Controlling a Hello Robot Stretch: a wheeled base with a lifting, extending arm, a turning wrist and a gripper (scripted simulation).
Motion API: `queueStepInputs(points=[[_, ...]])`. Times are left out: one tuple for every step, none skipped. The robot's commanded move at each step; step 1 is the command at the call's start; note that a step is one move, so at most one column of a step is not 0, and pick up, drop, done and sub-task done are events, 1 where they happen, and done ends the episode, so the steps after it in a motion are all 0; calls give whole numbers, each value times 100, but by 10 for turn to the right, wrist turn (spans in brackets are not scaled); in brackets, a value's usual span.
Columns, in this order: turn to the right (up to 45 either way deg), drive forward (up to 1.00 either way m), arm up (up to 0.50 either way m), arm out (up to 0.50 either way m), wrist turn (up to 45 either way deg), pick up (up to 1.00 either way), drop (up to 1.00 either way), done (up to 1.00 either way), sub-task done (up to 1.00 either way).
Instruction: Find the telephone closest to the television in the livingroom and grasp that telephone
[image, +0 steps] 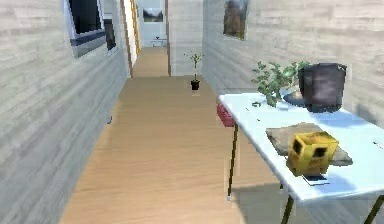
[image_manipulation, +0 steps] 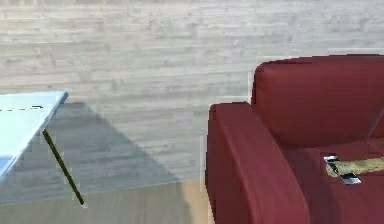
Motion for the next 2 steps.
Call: queueStepInputs(points=[[0,75,0,0,0,0,0,0,0],[0,0,50,0,0,0,0,0,0]])
